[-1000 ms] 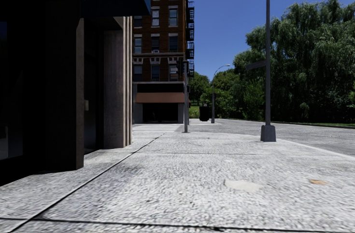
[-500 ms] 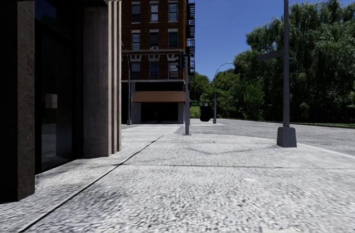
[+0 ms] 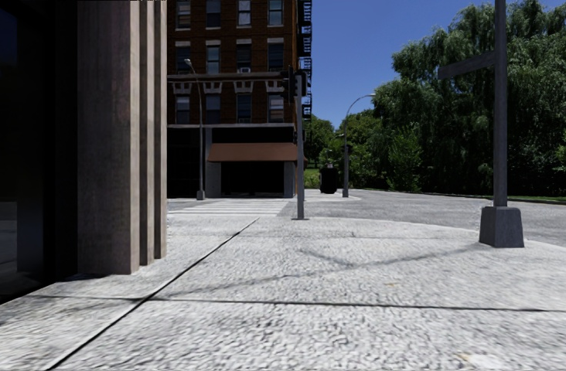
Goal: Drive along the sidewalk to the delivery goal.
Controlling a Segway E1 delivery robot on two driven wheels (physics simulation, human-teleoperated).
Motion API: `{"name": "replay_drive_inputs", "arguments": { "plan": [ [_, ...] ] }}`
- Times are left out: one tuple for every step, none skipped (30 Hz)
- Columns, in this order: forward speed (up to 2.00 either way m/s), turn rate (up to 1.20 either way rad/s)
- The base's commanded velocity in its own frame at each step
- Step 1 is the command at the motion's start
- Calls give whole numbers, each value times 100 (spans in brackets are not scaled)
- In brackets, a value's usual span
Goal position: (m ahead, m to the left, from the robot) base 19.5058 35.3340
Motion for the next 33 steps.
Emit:
{"name": "replay_drive_inputs", "arguments": {
  "plan": [
    [200, 0],
    [200, 0],
    [200, 0],
    [200, 0],
    [200, 0],
    [200, 0],
    [200, 0],
    [200, 0],
    [200, 0],
    [200, 0],
    [200, 0],
    [200, 0],
    [200, 0],
    [200, 0],
    [200, 0],
    [200, 0],
    [200, 9],
    [200, 9],
    [200, 17],
    [200, 18],
    [200, 19],
    [200, 19],
    [200, 19],
    [200, 19],
    [200, 19],
    [200, 19],
    [200, 19],
    [200, 19],
    [200, 19],
    [200, 19],
    [200, 20],
    [200, 21],
    [200, 21]
  ]
}}
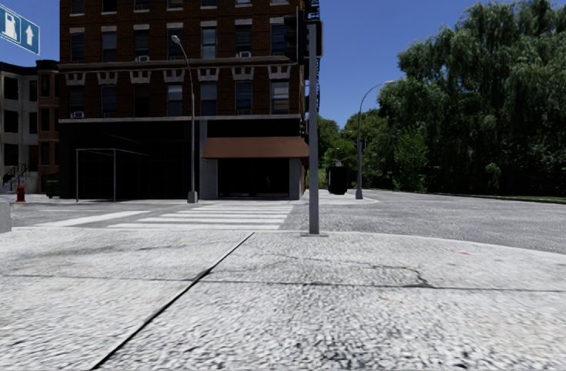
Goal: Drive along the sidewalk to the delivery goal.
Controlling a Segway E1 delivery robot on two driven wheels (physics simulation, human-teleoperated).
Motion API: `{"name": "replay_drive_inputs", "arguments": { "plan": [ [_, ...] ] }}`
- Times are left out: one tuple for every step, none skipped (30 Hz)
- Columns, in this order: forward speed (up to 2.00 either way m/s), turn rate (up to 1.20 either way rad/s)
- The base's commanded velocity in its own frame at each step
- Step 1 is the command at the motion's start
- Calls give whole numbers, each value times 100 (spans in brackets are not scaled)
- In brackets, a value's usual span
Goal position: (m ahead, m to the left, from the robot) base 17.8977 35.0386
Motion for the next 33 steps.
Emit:
{"name": "replay_drive_inputs", "arguments": {
  "plan": [
    [200, 21],
    [200, 22],
    [200, 23],
    [200, 23],
    [200, 28],
    [200, 33],
    [200, 35],
    [200, 35],
    [200, 35],
    [200, 35],
    [200, 35],
    [200, 35],
    [200, 35],
    [200, 35],
    [200, 35],
    [200, 35],
    [200, 35],
    [200, 35],
    [200, 35],
    [200, 35],
    [200, 32],
    [200, 30],
    [200, 30],
    [200, 20],
    [200, 5],
    [200, 0],
    [200, 0],
    [200, 0],
    [200, 0],
    [200, 0],
    [200, 0],
    [200, 0],
    [200, 0]
  ]
}}
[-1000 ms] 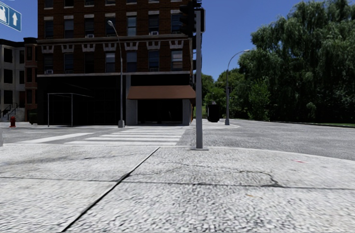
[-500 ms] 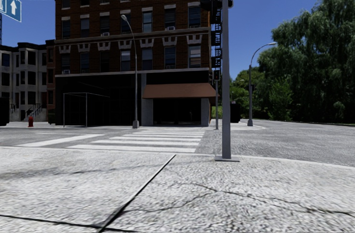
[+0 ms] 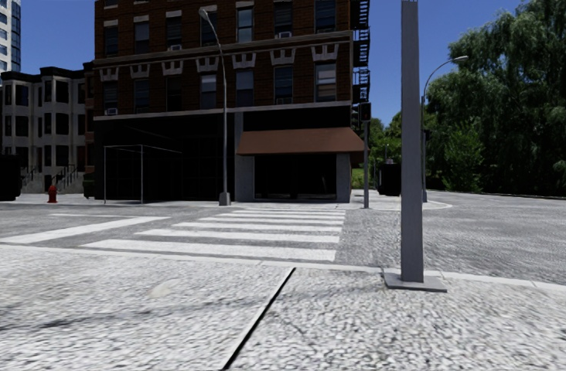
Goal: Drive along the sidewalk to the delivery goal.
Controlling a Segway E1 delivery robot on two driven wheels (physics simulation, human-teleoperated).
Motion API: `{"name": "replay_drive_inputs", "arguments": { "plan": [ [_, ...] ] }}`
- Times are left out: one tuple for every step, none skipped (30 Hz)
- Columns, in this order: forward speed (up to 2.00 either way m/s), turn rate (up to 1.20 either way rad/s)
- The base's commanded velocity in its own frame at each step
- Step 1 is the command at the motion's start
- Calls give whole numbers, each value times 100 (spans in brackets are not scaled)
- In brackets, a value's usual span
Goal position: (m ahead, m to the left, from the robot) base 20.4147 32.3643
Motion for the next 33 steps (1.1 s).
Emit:
{"name": "replay_drive_inputs", "arguments": {
  "plan": [
    [200, 0],
    [200, 0],
    [200, 0],
    [200, 0],
    [200, 0],
    [200, 0],
    [200, 0],
    [200, 0],
    [200, 0],
    [200, 0],
    [200, 0],
    [200, 0],
    [200, 0],
    [200, 0],
    [200, 0],
    [200, 0],
    [200, 0],
    [200, 0],
    [200, 0],
    [200, 0],
    [200, 0],
    [200, 0],
    [200, 0],
    [200, 0],
    [200, 0],
    [200, 0],
    [200, 0],
    [200, 0],
    [200, 0],
    [200, 0],
    [200, 0],
    [200, 0],
    [200, 0]
  ]
}}
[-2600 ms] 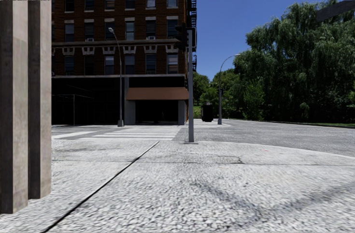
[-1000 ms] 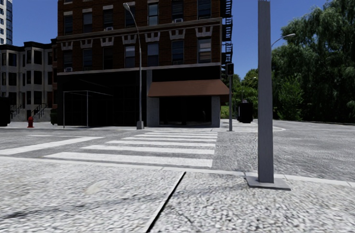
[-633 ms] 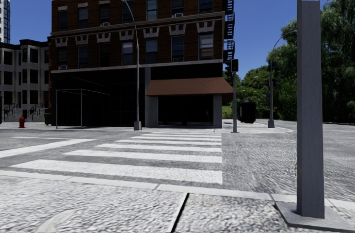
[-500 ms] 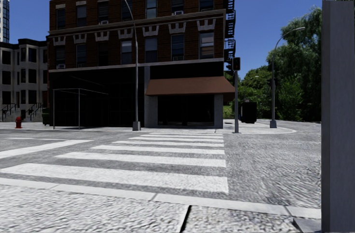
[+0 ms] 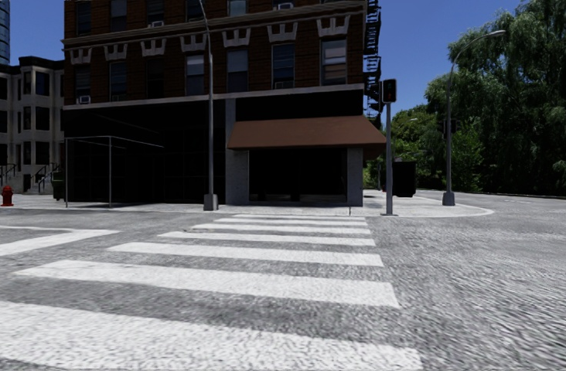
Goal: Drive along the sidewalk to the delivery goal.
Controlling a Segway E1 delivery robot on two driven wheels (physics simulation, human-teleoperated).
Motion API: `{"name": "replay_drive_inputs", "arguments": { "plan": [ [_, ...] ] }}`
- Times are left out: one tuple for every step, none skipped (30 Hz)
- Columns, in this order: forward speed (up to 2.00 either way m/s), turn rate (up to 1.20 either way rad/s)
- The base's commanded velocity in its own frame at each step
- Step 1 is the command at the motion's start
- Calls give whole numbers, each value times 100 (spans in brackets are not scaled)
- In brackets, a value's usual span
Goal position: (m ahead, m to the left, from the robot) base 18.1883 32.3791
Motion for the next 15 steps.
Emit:
{"name": "replay_drive_inputs", "arguments": {
  "plan": [
    [200, 0],
    [198, 0],
    [189, 0],
    [189, 0],
    [177, 0],
    [166, 0],
    [157, 0],
    [157, 0],
    [148, 0],
    [142, 0],
    [142, 0],
    [139, 0],
    [139, 0],
    [139, 0],
    [139, 0]
  ]
}}
